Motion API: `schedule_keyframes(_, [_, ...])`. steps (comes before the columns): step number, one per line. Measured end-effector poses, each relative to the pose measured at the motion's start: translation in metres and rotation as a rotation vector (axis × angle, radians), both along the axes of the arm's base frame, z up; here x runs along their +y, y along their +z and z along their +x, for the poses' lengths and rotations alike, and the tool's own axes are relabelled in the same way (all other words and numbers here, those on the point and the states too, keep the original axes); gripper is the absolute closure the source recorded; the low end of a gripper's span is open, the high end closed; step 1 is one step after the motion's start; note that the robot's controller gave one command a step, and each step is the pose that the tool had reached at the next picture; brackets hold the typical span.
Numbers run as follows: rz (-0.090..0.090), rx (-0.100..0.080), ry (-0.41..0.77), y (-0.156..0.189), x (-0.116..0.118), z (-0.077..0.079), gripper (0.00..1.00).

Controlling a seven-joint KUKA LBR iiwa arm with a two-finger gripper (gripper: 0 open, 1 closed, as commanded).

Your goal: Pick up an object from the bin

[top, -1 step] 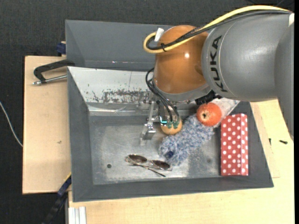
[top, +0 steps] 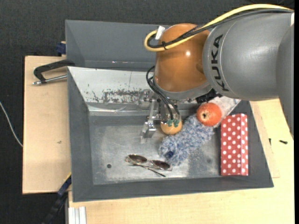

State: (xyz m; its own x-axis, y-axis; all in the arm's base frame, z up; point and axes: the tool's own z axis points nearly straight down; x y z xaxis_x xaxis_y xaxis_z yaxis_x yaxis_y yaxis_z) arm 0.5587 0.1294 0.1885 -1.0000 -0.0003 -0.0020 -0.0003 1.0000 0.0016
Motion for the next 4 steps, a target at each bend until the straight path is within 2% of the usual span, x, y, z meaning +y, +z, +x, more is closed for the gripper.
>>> schedule_keyframes(1, [0.000,-0.003,0.065,-0.067,-0.008,-0.037,0.00])
schedule_keyframes(2, [0.004,-0.003,0.128,-0.068,-0.024,-0.051,0.00])
schedule_keyframes(3, [-0.005,-0.005,0.101,-0.061,-0.099,-0.029,0.00])
schedule_keyframes(4, [0.000,-0.006,0.331,-0.093,-0.116,-0.024,0.00])
